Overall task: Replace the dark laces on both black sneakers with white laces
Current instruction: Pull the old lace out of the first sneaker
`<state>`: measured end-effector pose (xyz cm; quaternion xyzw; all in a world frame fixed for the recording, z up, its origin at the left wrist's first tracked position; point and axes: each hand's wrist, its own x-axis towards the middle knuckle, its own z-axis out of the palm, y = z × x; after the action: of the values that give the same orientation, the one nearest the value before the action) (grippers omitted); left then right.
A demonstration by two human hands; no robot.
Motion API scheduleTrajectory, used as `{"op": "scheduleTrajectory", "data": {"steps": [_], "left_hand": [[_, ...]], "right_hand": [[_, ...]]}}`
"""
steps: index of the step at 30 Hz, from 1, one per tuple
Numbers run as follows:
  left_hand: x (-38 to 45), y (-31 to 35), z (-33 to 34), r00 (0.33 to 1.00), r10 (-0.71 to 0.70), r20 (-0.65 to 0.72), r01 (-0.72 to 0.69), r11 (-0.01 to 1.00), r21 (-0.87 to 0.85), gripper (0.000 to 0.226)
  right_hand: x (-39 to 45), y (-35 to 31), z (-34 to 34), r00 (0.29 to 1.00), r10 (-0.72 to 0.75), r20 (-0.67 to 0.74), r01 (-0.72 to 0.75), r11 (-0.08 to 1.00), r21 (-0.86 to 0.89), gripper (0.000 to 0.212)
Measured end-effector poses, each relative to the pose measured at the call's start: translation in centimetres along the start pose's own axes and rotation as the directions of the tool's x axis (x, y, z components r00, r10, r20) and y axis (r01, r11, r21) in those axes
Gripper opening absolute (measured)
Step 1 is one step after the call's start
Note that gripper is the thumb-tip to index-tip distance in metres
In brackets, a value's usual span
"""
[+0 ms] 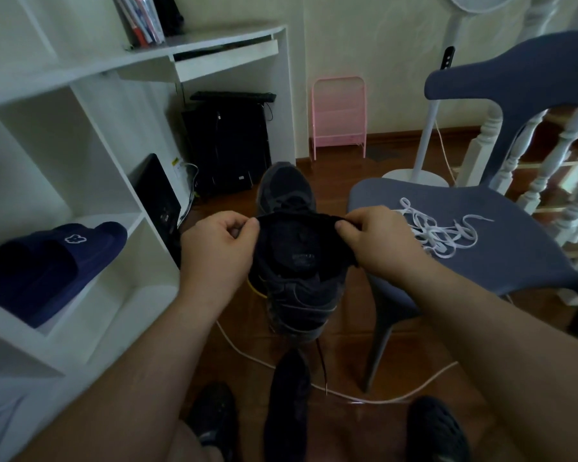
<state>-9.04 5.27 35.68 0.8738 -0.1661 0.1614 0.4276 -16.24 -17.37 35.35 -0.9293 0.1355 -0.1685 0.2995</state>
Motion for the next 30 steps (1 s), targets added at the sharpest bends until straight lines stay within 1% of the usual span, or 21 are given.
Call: {"op": "scheduleTrajectory", "data": {"steps": [1,3,5,6,7,9,11,13,15,18,23,27,30], "left_hand": [[0.0,-0.1,0.1,1.000,-0.022,0.022,0.022,1.000,-0.003,0.025],[0.0,-0.4,0.4,0.989,-0.074,0.128,0.070,0.997,0.036,0.020],[-0.1,-0.6,0.7,0.959,-0.122,0.257,0.102,0.991,0.089,0.005],[-0.2,-0.5,0.9,0.946,-0.122,0.301,0.095,0.990,0.101,0.009],[-0.4,-0.4,1.2,0.944,-0.088,0.320,0.059,0.993,0.099,0.017],[-0.7,0.1,1.8,0.962,0.064,0.265,-0.094,0.990,0.104,0.022],[-1.1,0.9,2.3,0.955,0.232,0.183,-0.255,0.960,0.114,0.021],[-1.2,1.3,2.6,0.942,0.311,0.126,-0.328,0.931,0.158,0.019],[-1.2,1.4,2.7,0.935,0.342,0.089,-0.353,0.917,0.186,0.018],[-1.0,1.2,2.6,0.921,0.379,0.089,-0.389,0.894,0.223,0.016],[-1.2,1.2,2.7,0.926,0.367,0.084,-0.376,0.902,0.211,0.017],[-1.4,1.4,2.8,0.931,0.361,0.058,-0.363,0.892,0.268,0.013],[-1.5,1.4,2.8,0.923,0.378,0.076,-0.383,0.876,0.294,0.014]], "right_hand": [[-0.1,-0.1,0.1,0.999,-0.032,-0.013,0.032,0.999,-0.019,0.032],[-0.5,-0.6,0.3,0.996,-0.091,-0.021,0.090,0.994,-0.054,0.032],[-0.9,-1.0,0.6,0.991,-0.132,-0.028,0.129,0.988,-0.087,0.033],[-1.1,-1.3,0.7,0.988,-0.150,-0.035,0.146,0.984,-0.098,0.034],[-1.2,-1.5,0.8,0.984,-0.173,-0.039,0.168,0.980,-0.106,0.035],[-1.5,-2.2,1.1,0.976,-0.216,-0.033,0.209,0.967,-0.146,0.033],[-1.8,-2.7,1.2,0.968,-0.247,-0.038,0.237,0.957,-0.168,0.030],[-1.9,-3.0,1.4,0.960,-0.276,-0.043,0.265,0.949,-0.173,0.030],[-1.9,-3.0,1.6,0.955,-0.294,-0.032,0.284,0.941,-0.183,0.033],[-1.9,-3.0,1.7,0.954,-0.297,-0.030,0.287,0.941,-0.176,0.039],[-2.1,-3.0,1.5,0.956,-0.292,-0.039,0.284,0.948,-0.147,0.033],[-2.2,-3.2,1.3,0.958,-0.279,-0.061,0.271,0.956,-0.116,0.031],[-2.3,-3.2,1.2,0.961,-0.271,-0.049,0.264,0.958,-0.114,0.030]]}}
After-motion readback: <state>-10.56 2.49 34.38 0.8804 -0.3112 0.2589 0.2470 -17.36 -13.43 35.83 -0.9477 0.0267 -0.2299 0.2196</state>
